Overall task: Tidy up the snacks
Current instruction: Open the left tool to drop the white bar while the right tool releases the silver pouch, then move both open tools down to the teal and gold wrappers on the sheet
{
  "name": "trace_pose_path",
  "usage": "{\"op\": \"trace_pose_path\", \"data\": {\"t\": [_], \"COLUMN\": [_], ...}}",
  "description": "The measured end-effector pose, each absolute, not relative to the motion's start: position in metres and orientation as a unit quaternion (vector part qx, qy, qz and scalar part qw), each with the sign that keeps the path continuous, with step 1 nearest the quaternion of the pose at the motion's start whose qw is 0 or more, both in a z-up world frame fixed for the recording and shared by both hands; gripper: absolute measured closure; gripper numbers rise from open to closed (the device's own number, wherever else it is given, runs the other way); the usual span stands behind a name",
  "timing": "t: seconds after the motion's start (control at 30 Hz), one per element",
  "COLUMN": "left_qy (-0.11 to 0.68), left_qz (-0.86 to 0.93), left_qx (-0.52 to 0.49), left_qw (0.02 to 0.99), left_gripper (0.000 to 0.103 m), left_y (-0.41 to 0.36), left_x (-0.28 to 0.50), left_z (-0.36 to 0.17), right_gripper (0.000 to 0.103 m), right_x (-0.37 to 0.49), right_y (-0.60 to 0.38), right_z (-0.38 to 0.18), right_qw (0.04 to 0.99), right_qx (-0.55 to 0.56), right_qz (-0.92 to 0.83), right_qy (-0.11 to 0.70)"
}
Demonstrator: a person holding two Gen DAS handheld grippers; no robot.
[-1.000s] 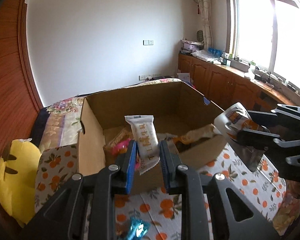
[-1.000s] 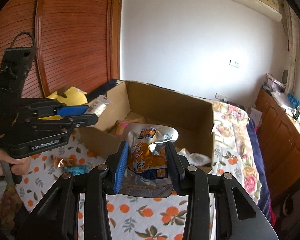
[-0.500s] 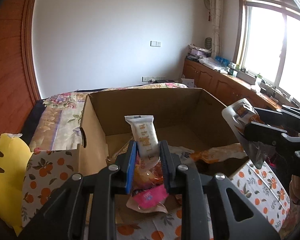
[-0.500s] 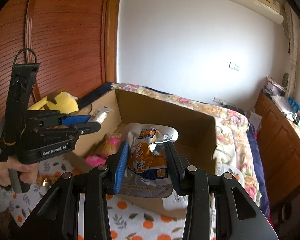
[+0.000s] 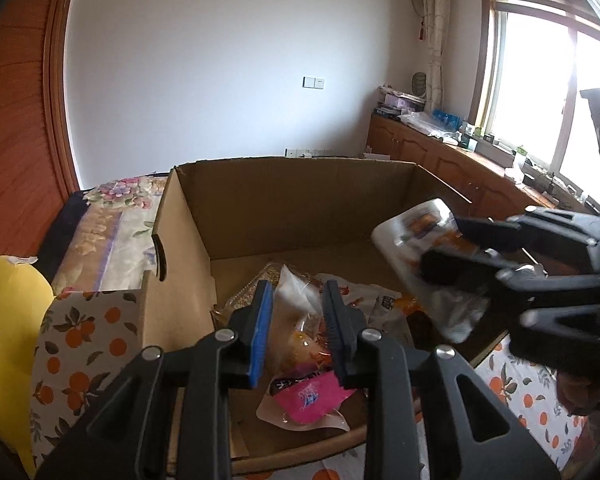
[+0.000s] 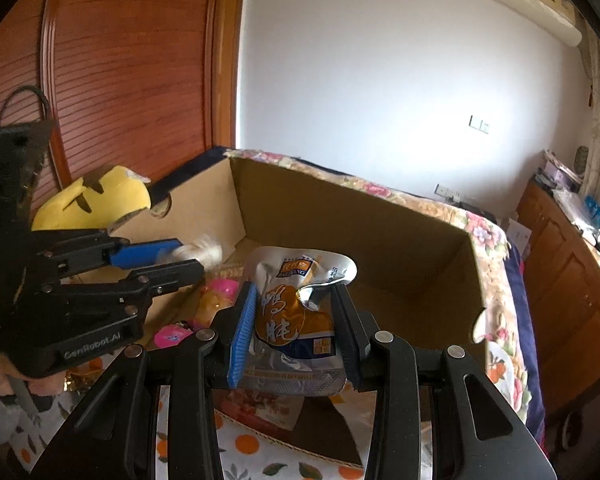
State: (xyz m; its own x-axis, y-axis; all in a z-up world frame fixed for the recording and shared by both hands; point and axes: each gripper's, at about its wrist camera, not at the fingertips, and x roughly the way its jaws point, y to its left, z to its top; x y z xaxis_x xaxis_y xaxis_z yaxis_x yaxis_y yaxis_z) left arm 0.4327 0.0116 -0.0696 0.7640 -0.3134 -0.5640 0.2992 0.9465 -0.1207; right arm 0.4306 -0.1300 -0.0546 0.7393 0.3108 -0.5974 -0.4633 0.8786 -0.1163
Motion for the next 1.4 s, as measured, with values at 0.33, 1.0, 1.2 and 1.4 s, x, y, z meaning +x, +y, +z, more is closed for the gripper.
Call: {"op": "trace_pose_path", "data": {"t": [0.33, 1.0, 1.2, 1.4], "left_qy": [0.291, 0.284, 0.287, 0.281], "left_qz": [-0.152, -0.136, -0.134, -0.123], "left_qx": [-0.006, -0.006, 0.000, 0.002], "left_qw": [0.944, 0.949, 0.949, 0.952], "left_gripper": [0.074, 0.073, 0.073, 0.073], "left_y": [0.018, 0.024, 0.023, 0.036], "left_x": [0.428, 0.423, 0.418, 0.396], "left_z": [-0.066, -0.064, -0.060, -0.049], "right_gripper": [0.065, 0.061, 0.058, 0.057], "right_x": [0.438, 0.435, 0.418, 0.388], "right_y": [-0.123, -0.127, -0.124, -0.120], "right_z": [-0.069, -0.074, -0.061, -0.044], "right_qw": [0.917, 0.918, 0.920, 0.925], "right_qx": [-0.142, -0.113, -0.117, -0.107], "right_qz": [0.201, 0.198, 0.200, 0.207], "right_qy": [0.314, 0.324, 0.315, 0.300]}}
